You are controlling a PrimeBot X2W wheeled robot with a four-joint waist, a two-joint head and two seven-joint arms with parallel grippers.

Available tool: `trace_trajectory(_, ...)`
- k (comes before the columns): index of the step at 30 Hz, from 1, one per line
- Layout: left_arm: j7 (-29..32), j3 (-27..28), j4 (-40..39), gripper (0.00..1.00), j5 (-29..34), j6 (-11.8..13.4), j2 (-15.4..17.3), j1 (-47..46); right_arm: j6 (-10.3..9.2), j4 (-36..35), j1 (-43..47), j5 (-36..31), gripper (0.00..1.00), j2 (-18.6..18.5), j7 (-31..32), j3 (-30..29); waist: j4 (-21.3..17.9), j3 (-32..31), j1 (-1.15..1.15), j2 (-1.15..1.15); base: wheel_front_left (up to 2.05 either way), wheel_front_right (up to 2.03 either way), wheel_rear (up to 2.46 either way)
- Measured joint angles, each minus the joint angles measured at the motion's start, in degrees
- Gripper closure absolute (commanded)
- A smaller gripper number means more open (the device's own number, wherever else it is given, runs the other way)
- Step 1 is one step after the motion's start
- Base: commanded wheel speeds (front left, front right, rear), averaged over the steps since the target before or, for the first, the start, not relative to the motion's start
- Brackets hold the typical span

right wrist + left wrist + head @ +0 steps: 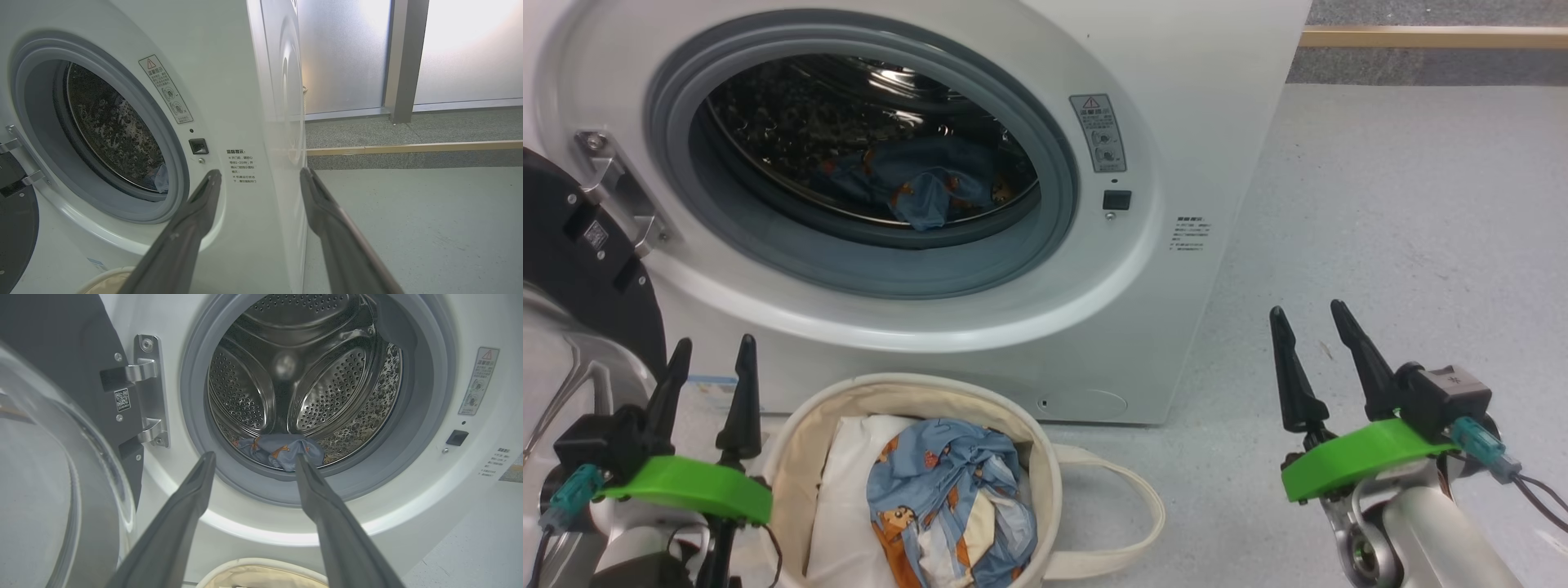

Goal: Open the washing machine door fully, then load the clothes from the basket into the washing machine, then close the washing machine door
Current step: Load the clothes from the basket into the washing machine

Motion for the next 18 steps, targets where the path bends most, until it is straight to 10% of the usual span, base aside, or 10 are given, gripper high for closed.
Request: trace_trajectory(18,0.00,0.38,-0.20,0.00,0.09,0.00,-0.45,0.53,0.00,0.15,-0.01,0.00,0.00,0.00,0.00,0.09,0.07,0.26,0.00,0.00,0.00,0.00,0.00)
